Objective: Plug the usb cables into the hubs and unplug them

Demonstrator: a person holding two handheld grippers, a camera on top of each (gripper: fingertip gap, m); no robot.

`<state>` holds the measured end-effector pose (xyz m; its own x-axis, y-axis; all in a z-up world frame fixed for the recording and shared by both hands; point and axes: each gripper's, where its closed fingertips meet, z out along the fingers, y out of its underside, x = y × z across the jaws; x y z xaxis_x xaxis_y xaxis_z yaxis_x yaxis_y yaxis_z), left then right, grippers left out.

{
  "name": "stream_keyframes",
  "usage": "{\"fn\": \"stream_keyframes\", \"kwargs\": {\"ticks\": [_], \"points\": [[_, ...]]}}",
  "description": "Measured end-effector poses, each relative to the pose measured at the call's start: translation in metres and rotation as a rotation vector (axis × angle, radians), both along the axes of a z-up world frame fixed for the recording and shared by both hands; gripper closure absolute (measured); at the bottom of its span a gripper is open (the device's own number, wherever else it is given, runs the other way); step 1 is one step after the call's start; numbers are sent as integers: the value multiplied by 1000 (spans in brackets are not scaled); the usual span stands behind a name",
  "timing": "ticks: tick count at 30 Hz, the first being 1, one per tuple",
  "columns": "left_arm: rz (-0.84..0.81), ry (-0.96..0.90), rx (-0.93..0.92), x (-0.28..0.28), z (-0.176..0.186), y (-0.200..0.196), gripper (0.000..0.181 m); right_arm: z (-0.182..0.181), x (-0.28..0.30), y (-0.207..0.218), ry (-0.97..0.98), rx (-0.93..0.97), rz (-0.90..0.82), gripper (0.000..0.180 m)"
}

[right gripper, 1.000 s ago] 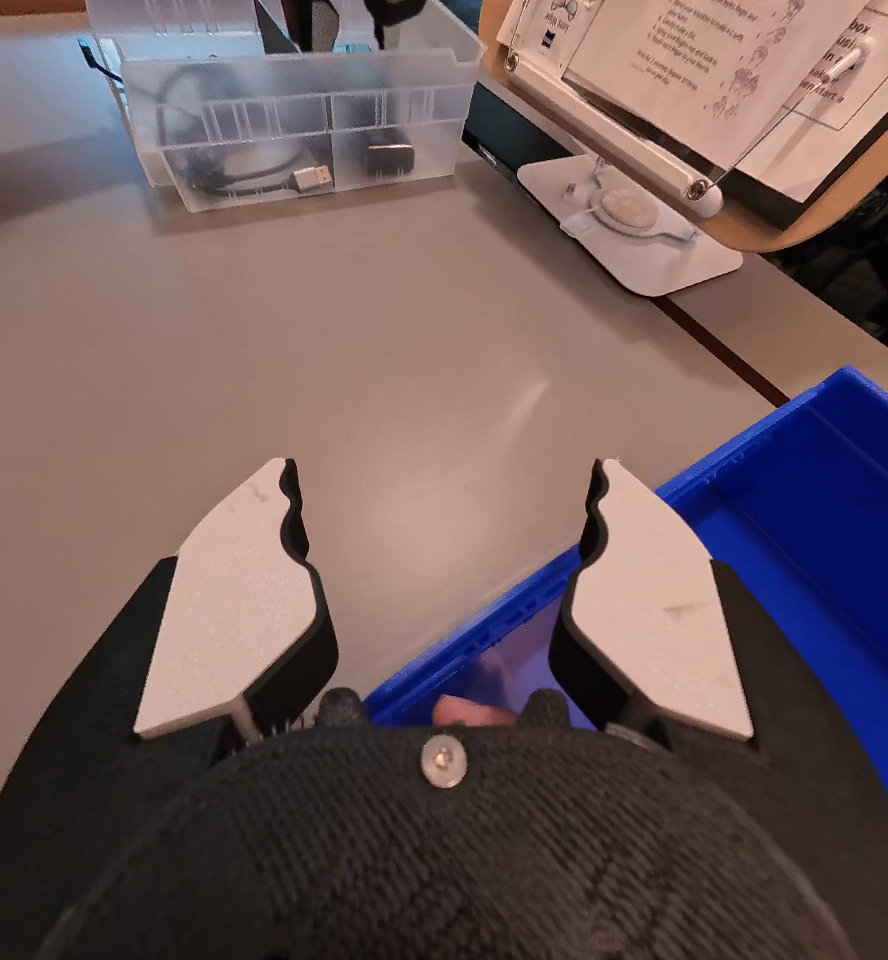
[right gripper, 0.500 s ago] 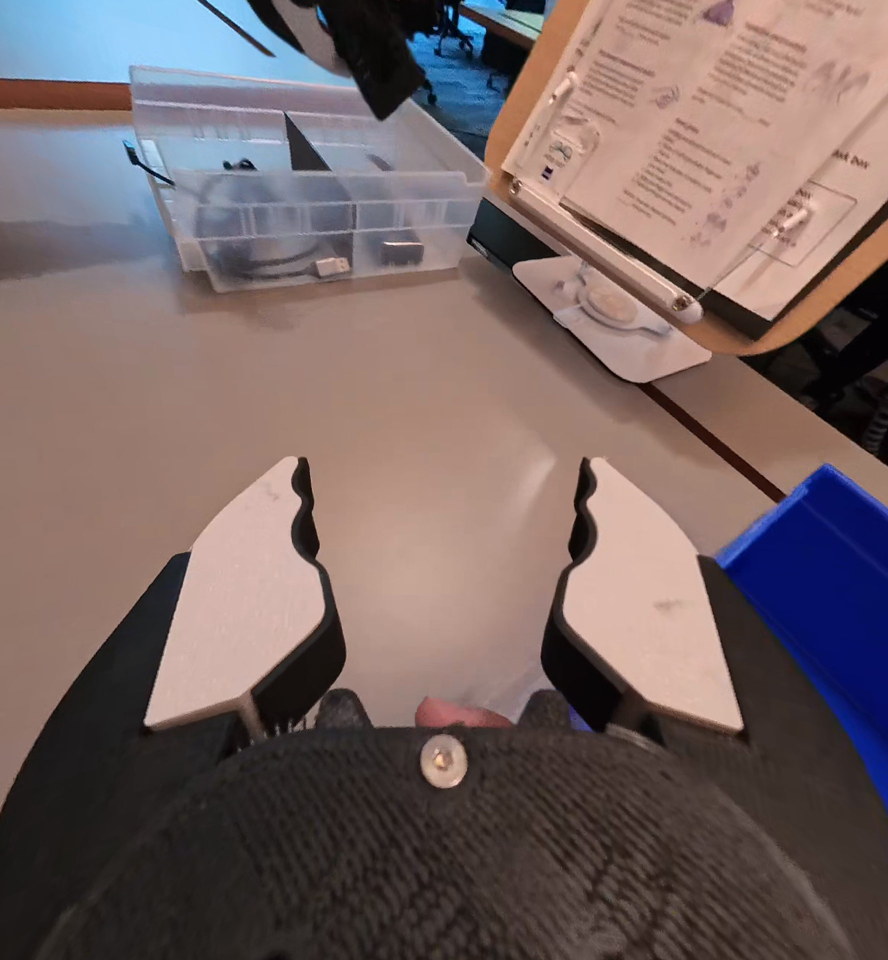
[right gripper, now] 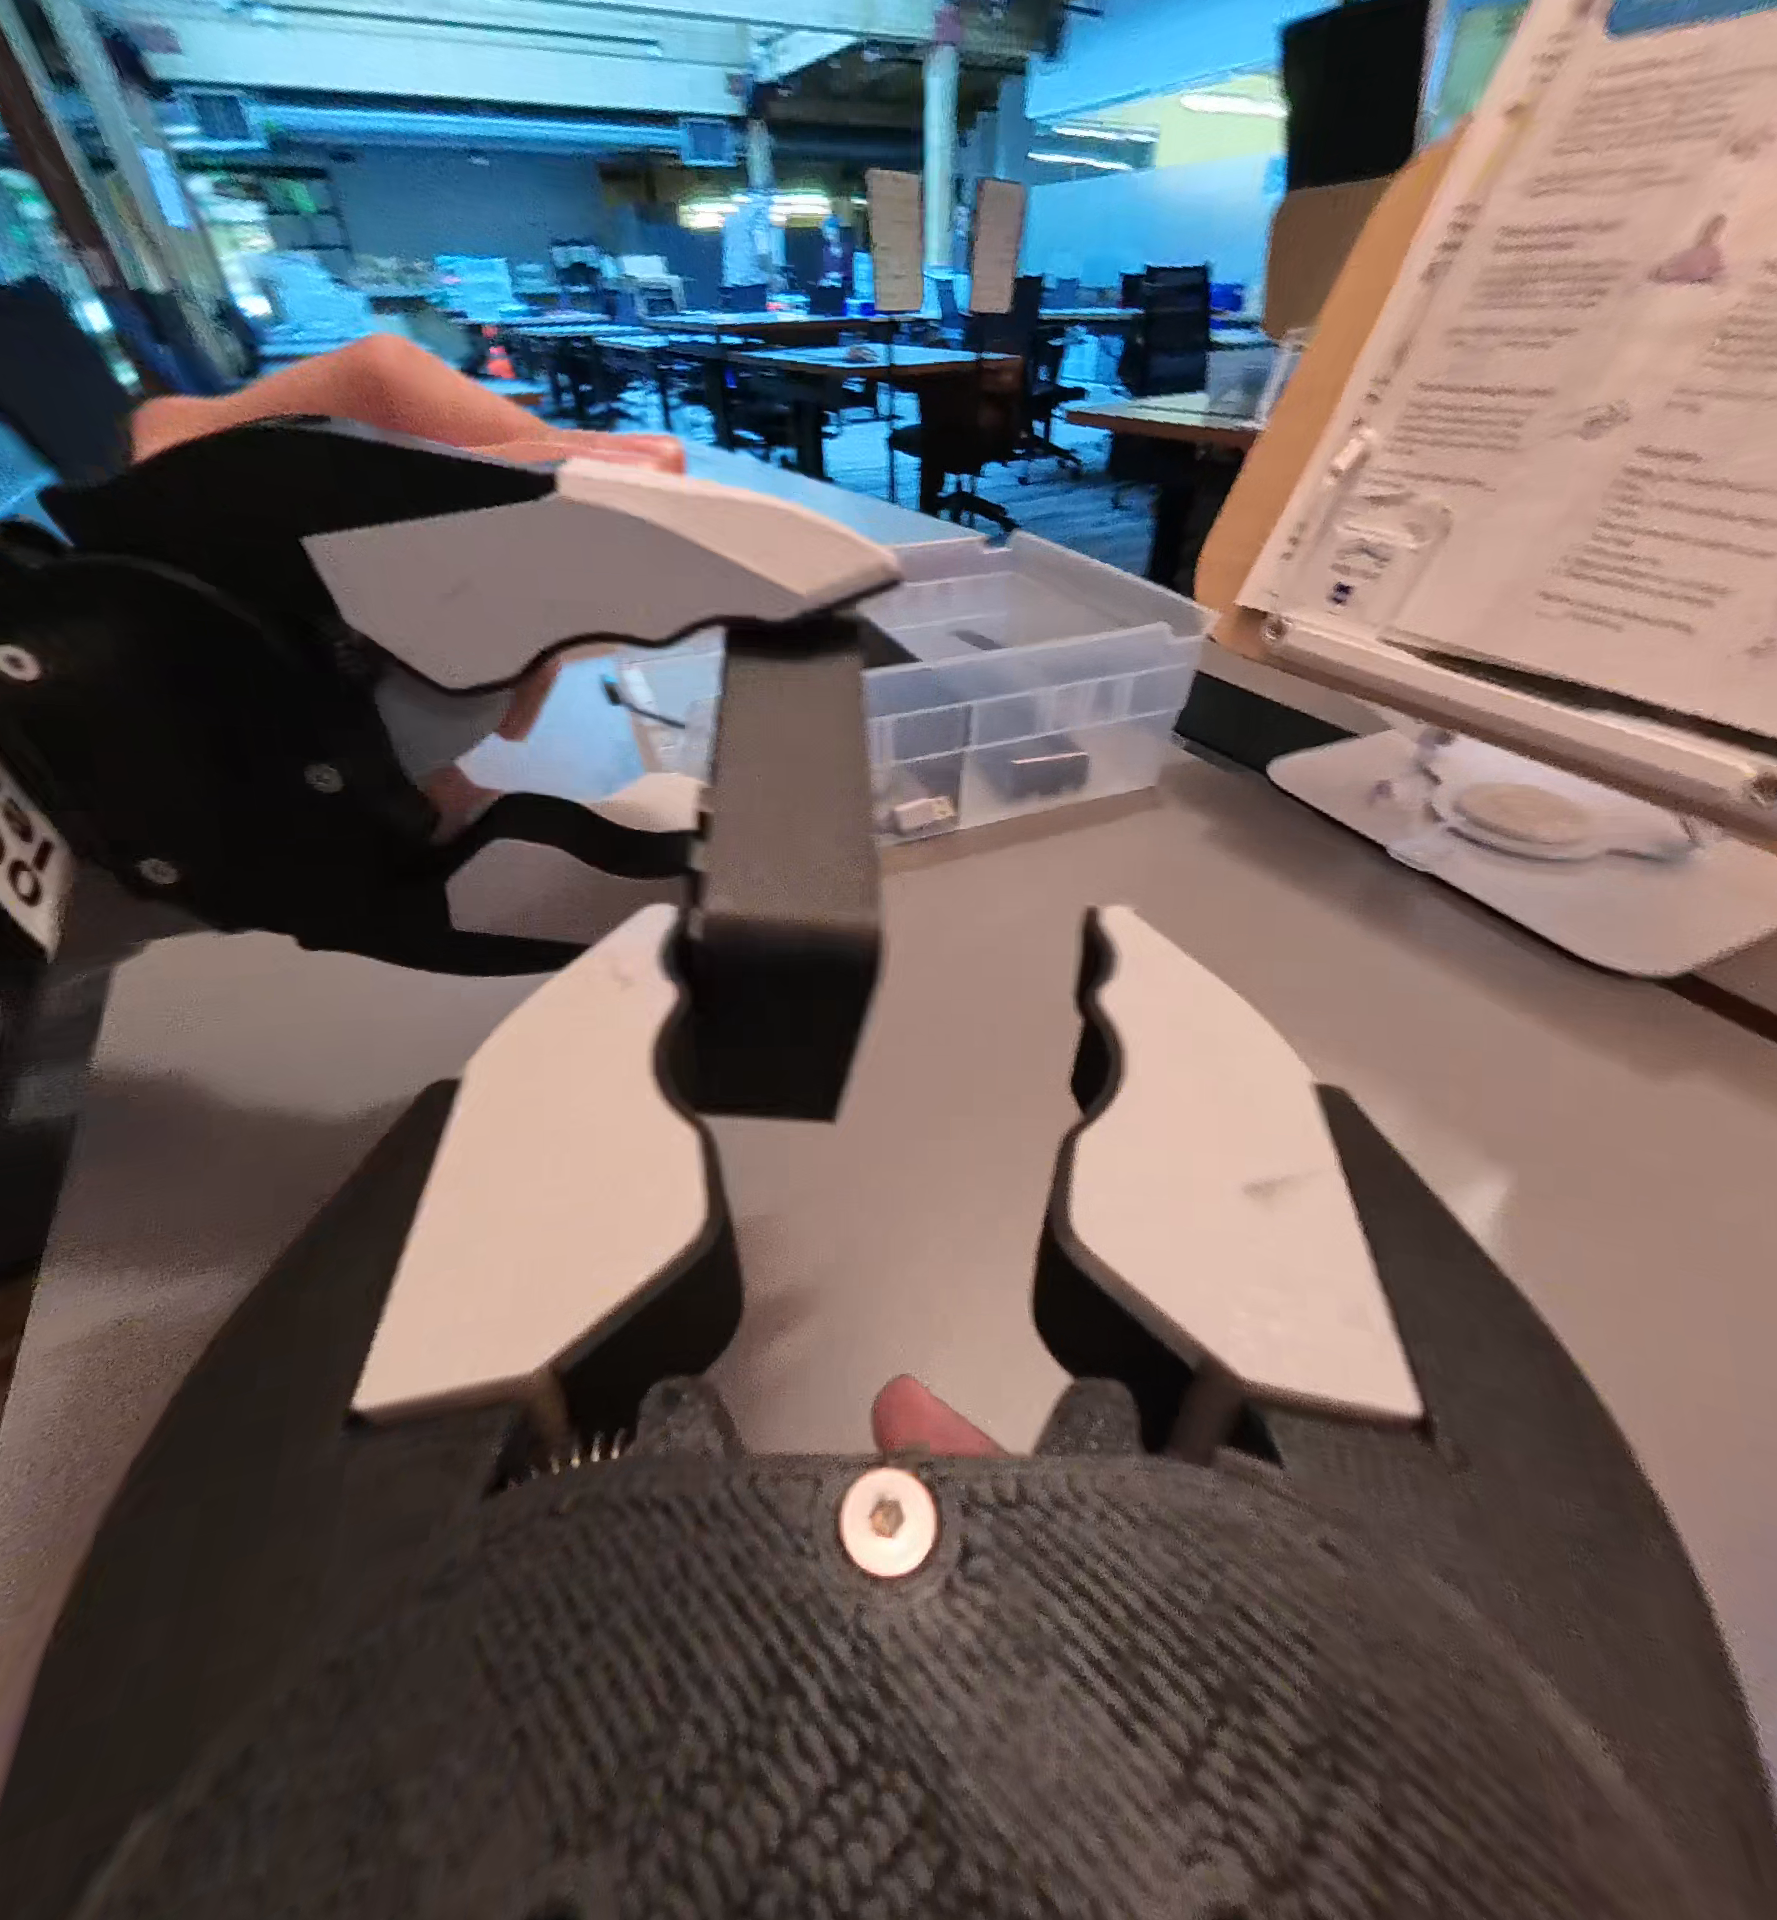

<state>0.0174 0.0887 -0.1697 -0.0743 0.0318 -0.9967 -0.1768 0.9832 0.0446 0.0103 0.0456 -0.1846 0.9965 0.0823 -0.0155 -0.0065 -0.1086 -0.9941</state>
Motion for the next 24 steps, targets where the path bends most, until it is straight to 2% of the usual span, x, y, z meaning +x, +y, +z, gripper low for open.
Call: {"fn": "stream_keyframes", "kwargs": {"ticks": [2,5,10,13,15,16,18,20,21,22,24], "points": [[7,-20,4,-1,-2,-10,119,0,-15,-5,-17,-5,111,147],[13,-21,-112,-4,-7,-13,119,2,-25,-7,14,-16,152,150],[10,-92,-125,-14,-4,-9,118,5,-34,-4,-44,24,148,152],[28,-174,-325,-25,8,1,108,15,-34,-5,-94,53,123,152],[62,-217,-622,-36,11,17,101,25,-25,-9,-150,93,62,152],[72,-210,-854,-40,6,21,96,29,-22,-11,-184,107,38,152],[25,-169,-1443,-49,-5,18,82,36,-22,-14,-274,145,17,151],[-129,-77,-2069,-55,-5,5,77,37,-28,-13,-365,161,-4,151],[-215,-15,-2308,-57,-2,-1,73,35,-33,-10,-401,157,-9,152],[-318,51,-2473,-59,3,-7,73,31,-38,-6,-442,153,-11,151],[-371,141,-2635,-58,2,-14,73,22,-50,0,-523,133,-3,151]]}}
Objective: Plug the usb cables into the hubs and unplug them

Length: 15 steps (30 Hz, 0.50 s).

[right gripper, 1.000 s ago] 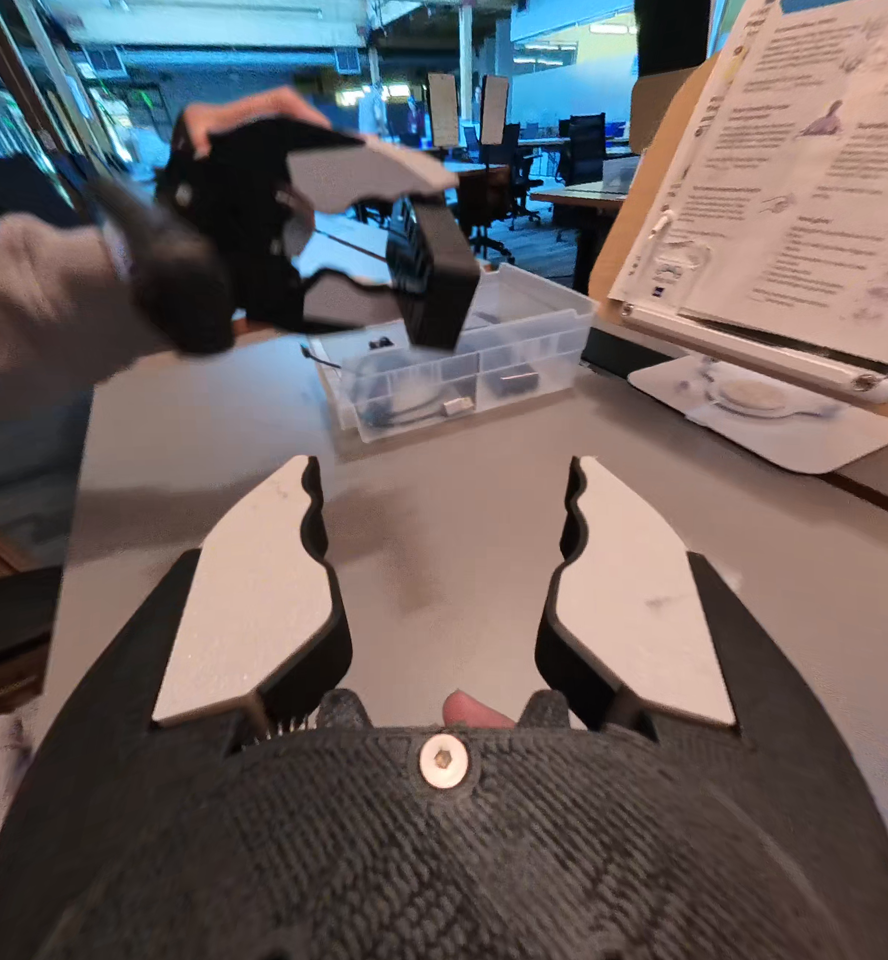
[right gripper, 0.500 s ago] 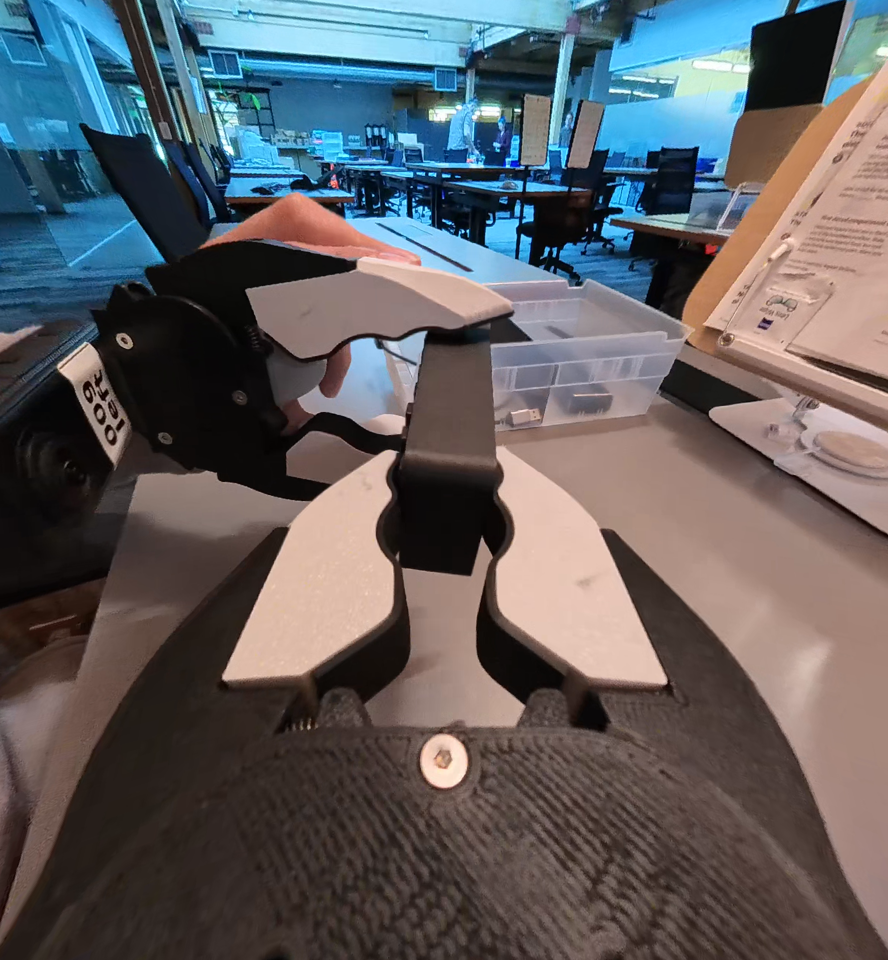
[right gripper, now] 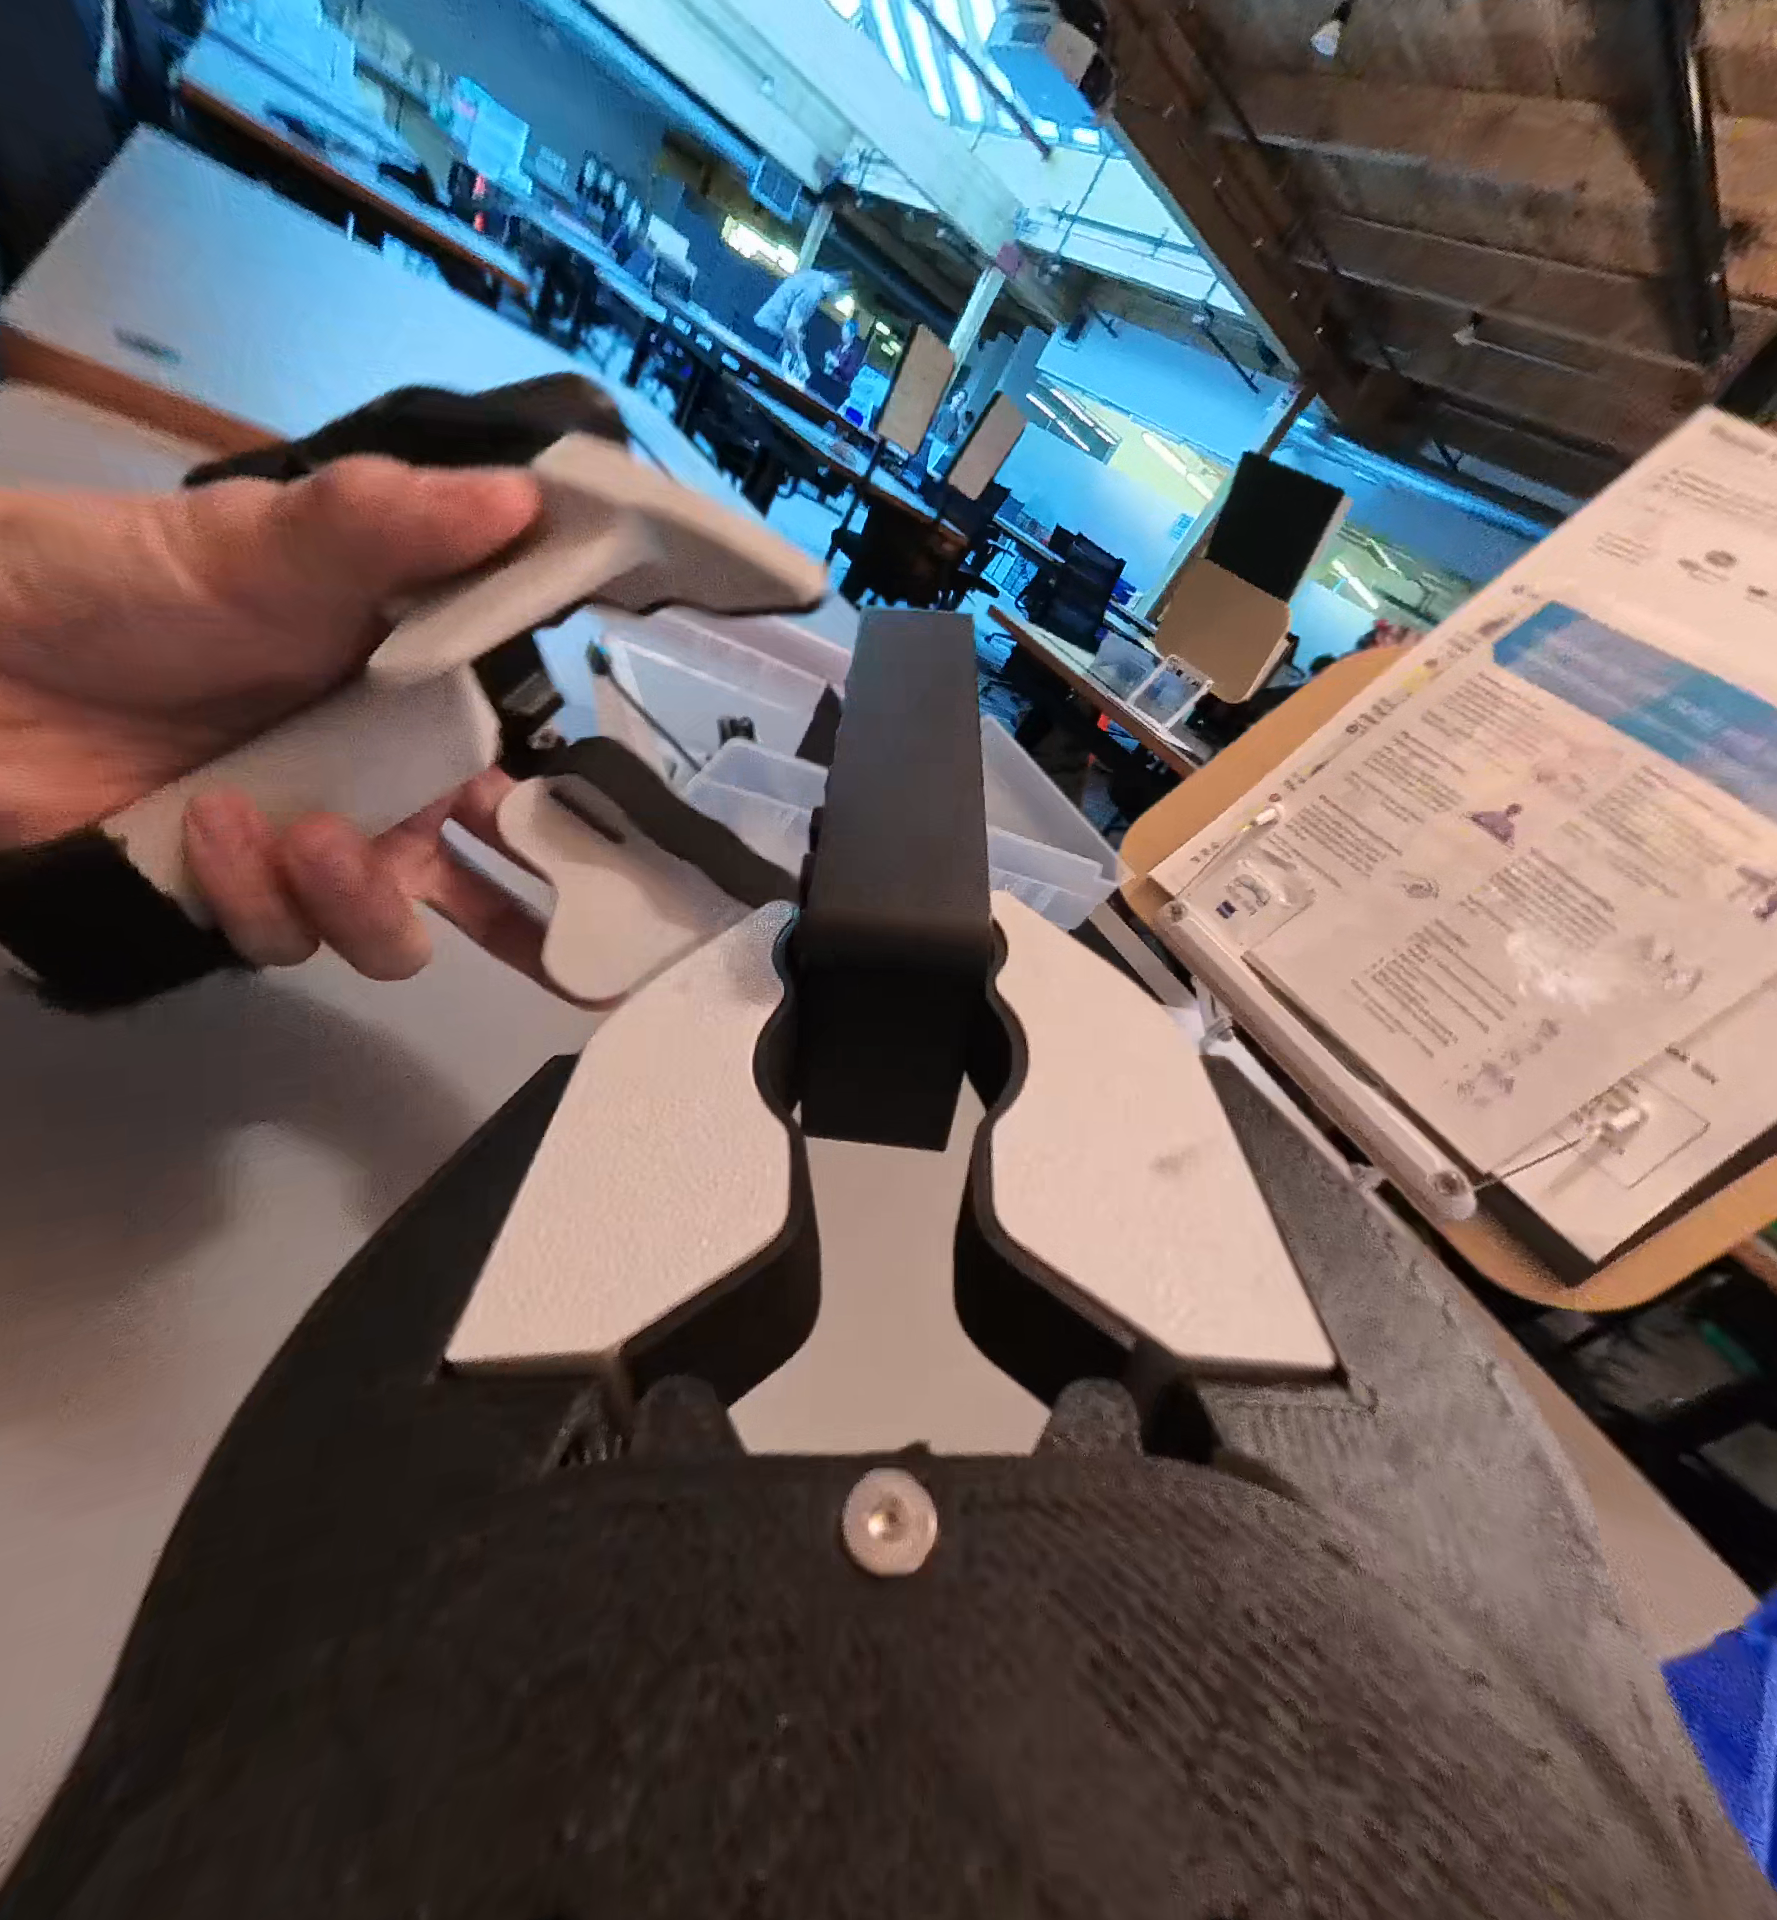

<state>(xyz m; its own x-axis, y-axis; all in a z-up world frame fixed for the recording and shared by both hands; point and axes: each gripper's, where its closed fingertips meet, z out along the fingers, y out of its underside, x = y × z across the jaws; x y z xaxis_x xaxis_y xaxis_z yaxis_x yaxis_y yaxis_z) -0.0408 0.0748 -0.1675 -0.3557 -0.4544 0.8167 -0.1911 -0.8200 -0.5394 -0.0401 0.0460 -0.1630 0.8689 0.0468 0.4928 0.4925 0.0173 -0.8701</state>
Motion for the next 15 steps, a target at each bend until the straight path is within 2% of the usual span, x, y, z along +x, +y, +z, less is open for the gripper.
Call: {"fn": "stream_keyframes", "kwargs": {"ticks": [4,5,7,9,11,15], "points": [[-67,-39,-120,2,16,-7,78,-14,-19,6,-108,-24,3,151],[-72,-14,-142,4,15,-6,84,-14,-21,7,-115,-16,0,151],[-58,10,-160,6,13,0,110,-10,-22,6,-124,20,0,151],[-71,-6,-195,5,16,1,112,-10,-21,6,-131,10,11,151],[-75,3,-162,5,14,-1,112,-13,-19,5,-131,15,10,151],[-91,30,19,5,8,-8,113,-26,-13,1,-151,-10,5,150]]}}
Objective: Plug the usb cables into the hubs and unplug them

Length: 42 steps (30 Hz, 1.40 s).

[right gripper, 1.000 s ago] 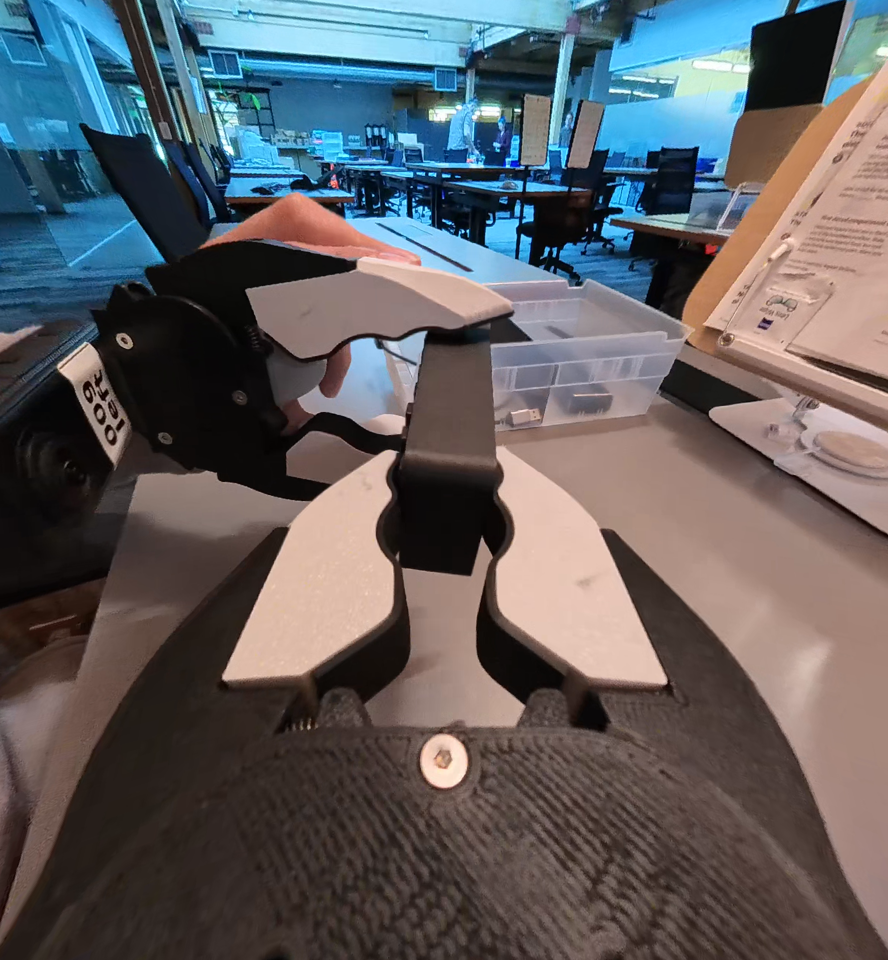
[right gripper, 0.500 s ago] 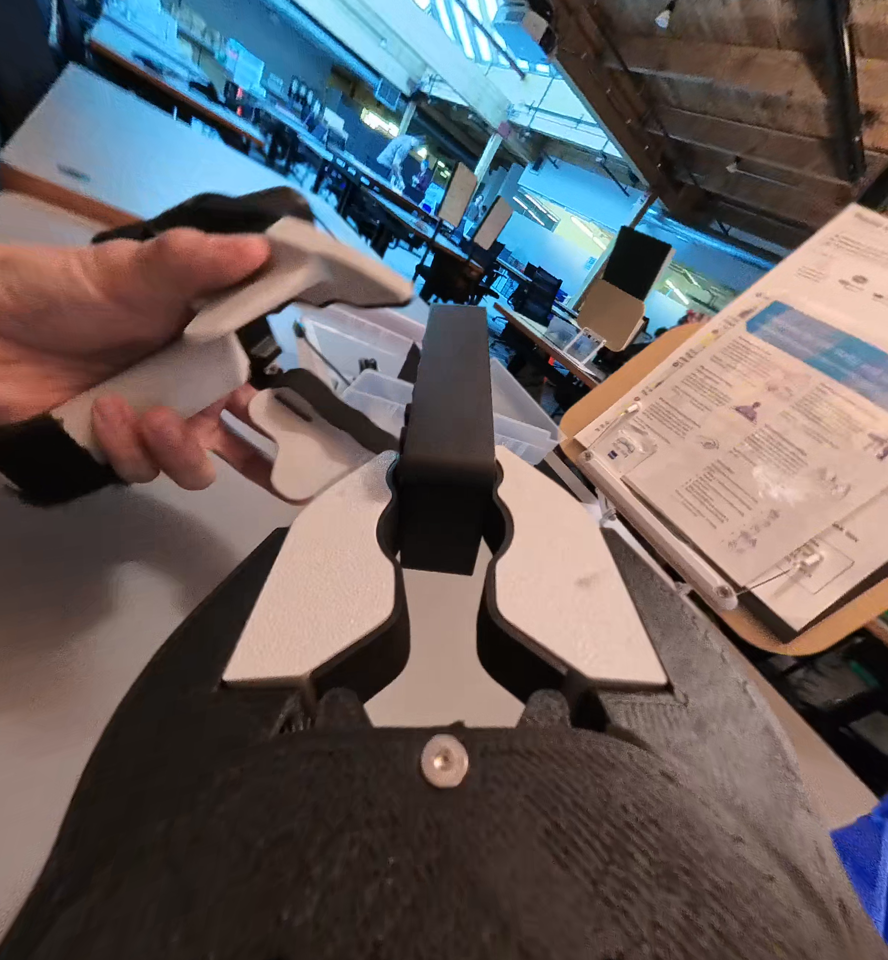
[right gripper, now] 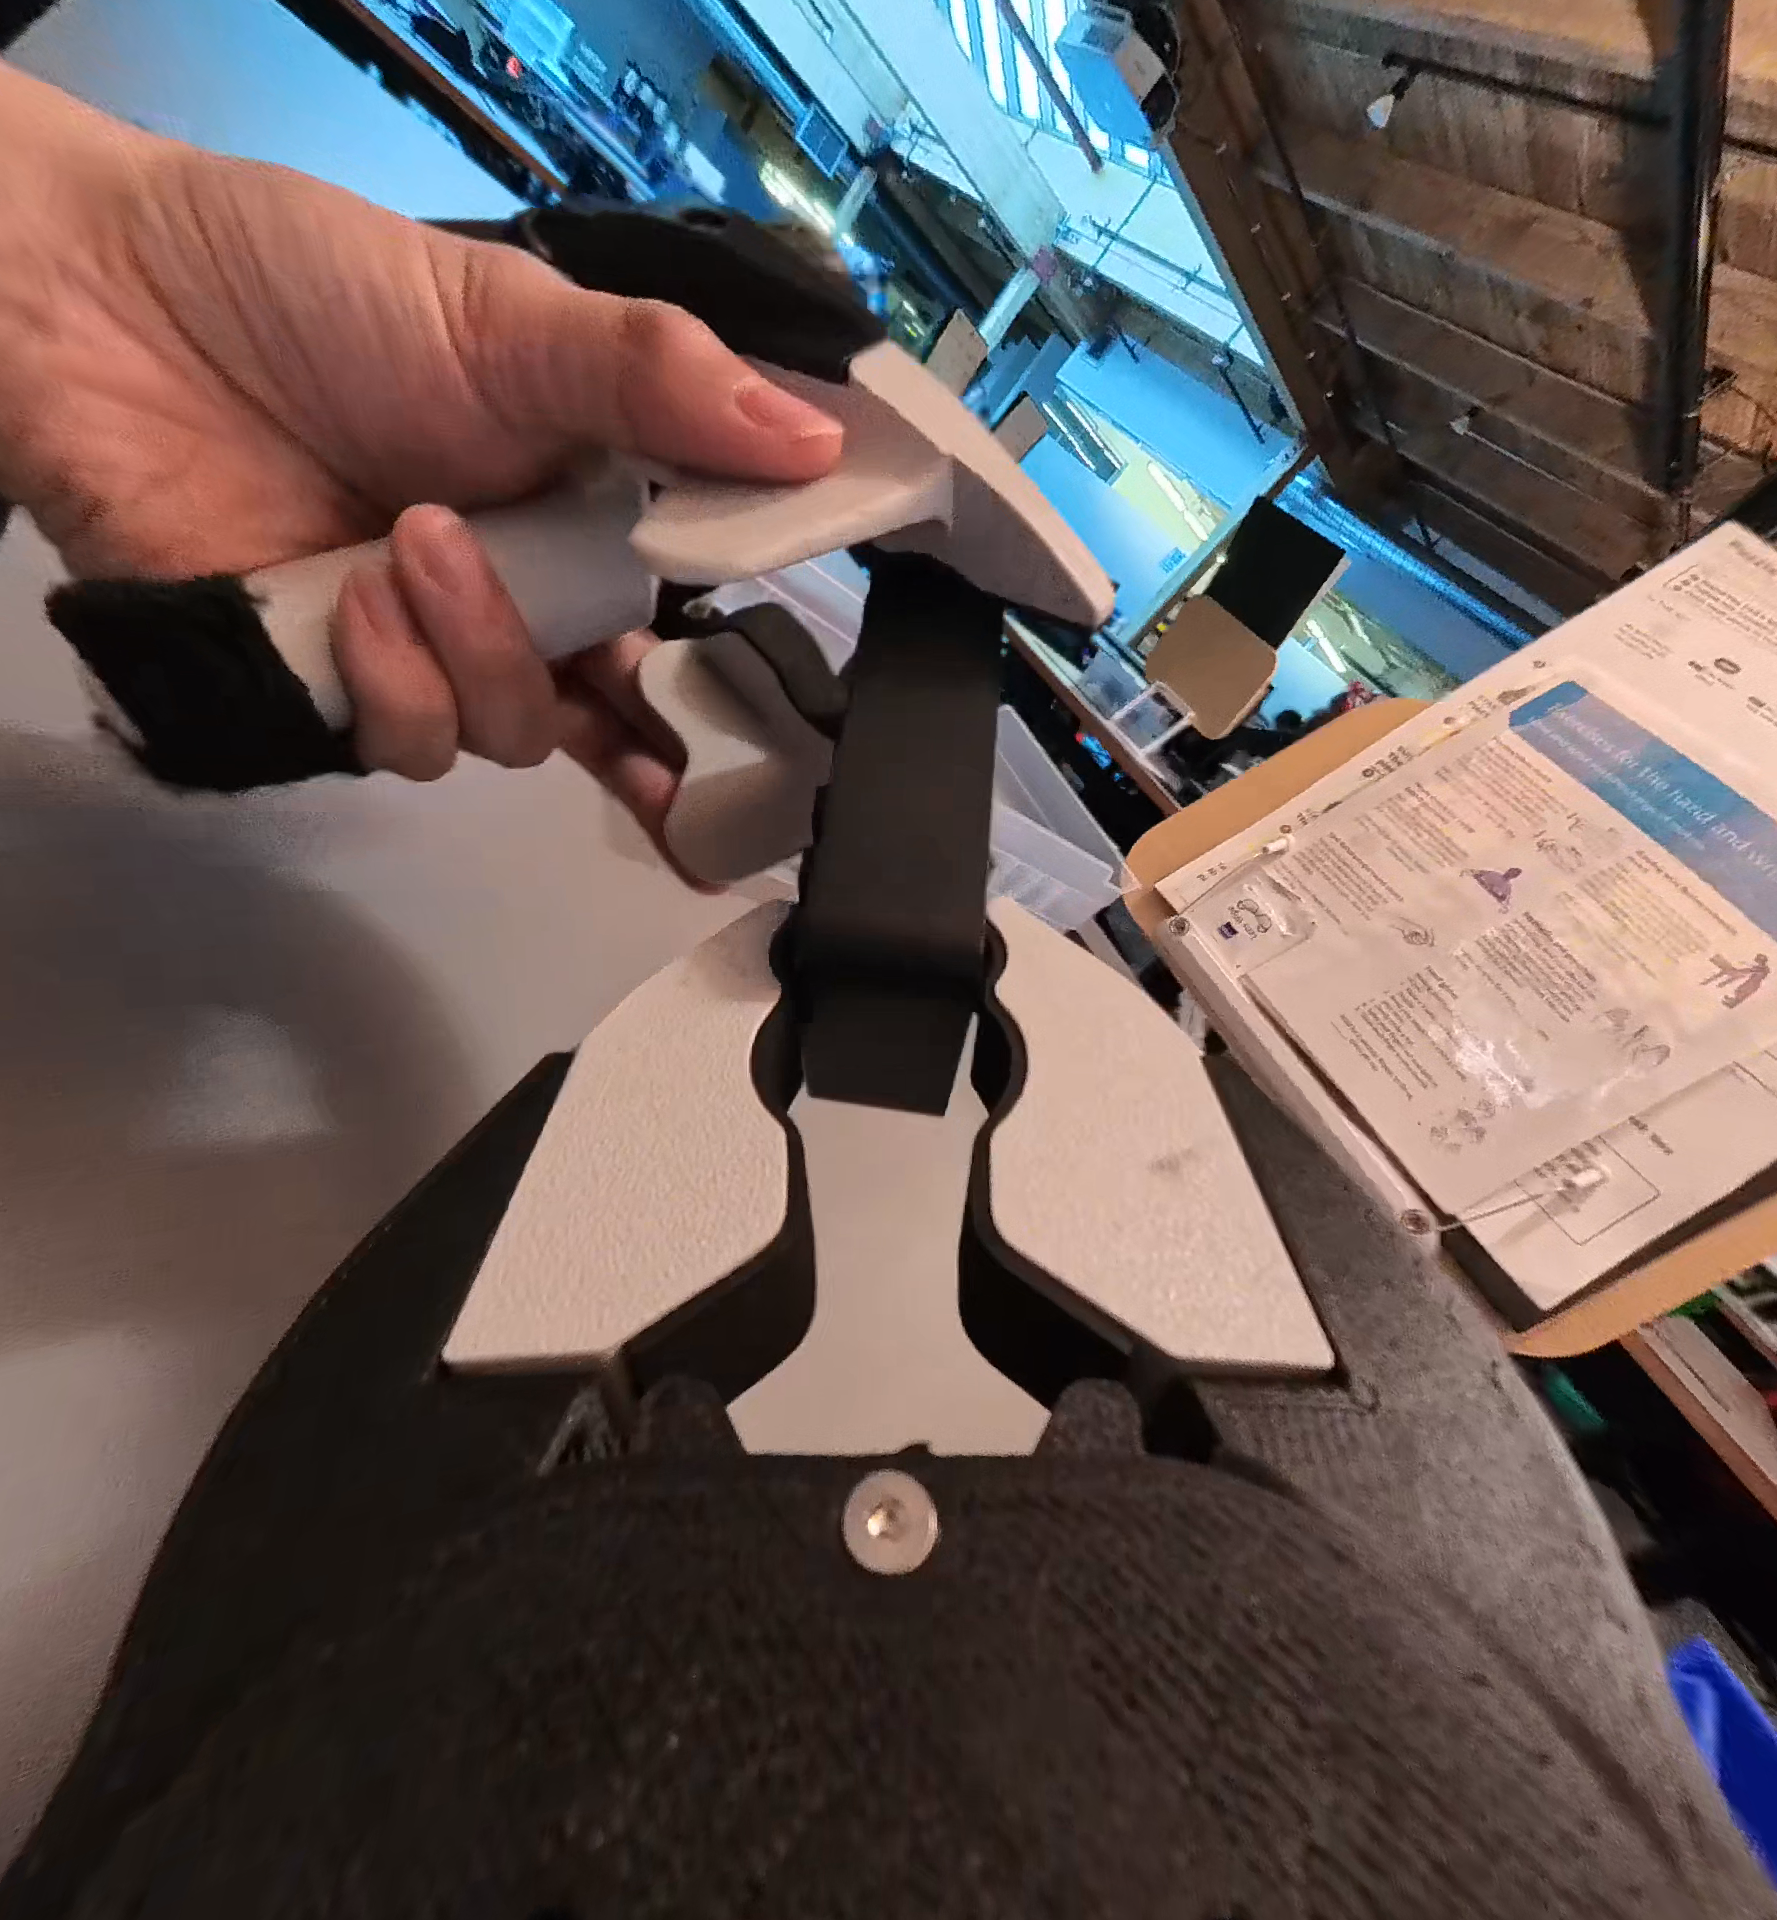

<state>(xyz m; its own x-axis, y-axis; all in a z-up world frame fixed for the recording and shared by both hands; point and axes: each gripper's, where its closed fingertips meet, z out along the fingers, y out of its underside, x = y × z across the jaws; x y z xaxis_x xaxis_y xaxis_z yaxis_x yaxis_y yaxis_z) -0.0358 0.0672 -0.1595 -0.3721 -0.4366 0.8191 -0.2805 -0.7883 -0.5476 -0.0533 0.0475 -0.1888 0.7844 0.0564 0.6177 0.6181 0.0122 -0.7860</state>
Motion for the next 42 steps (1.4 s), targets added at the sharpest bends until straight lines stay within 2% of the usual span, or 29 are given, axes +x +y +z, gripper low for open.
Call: {"fn": "stream_keyframes", "kwargs": {"ticks": [3,8,10,12,16,20,24,30,32,34,37,40,42], "points": [[-7,-46,196,2,6,-3,113,-1,-5,-3,160,-41,112,137],[-81,-59,826,3,7,-17,113,0,-1,-8,592,-135,290,91],[-169,-106,984,0,10,-34,113,-9,-6,-8,669,-215,360,82],[-258,-167,1111,-1,10,-51,113,-14,-14,-10,680,-256,414,80],[-395,-203,1242,0,-5,-70,113,-3,-15,-12,632,-194,416,95],[-446,-196,1201,6,-13,-81,113,-9,-10,-12,545,-181,368,116],[-402,-181,1194,12,-13,-84,112,-8,-8,-16,602,-192,423,116],[-91,-257,1088,5,20,-67,104,27,18,-31,867,-4,531,116],[-2,-223,977,-2,14,-56,104,37,25,-40,889,59,575,116],[42,-167,856,-7,-9,-50,105,46,26,-47,903,107,622,116],[5,-189,608,-11,-34,-66,111,52,21,-51,924,142,687,116],[16,-270,363,-10,-33,-78,113,50,14,-51,914,132,721,117],[-44,-250,98,-7,-30,-83,117,50,9,-53,866,138,736,117]]}}
